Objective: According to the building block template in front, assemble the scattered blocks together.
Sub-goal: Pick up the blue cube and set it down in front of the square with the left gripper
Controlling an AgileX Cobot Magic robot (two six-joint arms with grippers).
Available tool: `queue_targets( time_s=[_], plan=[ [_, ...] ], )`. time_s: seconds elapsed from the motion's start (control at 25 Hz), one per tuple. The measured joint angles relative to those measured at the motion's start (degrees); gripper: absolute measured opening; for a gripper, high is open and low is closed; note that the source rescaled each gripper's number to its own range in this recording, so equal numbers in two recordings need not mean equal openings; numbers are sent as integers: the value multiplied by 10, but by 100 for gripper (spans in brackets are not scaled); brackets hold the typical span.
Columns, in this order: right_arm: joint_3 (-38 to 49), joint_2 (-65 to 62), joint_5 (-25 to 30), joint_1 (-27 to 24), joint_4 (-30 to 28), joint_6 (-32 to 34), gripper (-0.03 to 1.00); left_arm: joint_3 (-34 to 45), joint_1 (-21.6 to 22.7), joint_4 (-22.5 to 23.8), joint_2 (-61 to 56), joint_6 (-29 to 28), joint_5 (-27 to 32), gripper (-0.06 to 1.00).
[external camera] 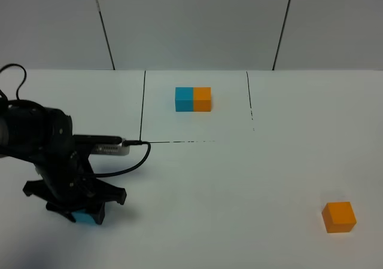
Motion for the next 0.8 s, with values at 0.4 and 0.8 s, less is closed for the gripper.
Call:
queue_targets(
  time_s=[0.4,0.8],
  plan=[
    [0,0,0,0,0,0,71,-179,-6,-6,16,388,81,0],
    [0,0,0,0,0,0,71,-414,-92,-2,177,555,204,0]
  ],
)
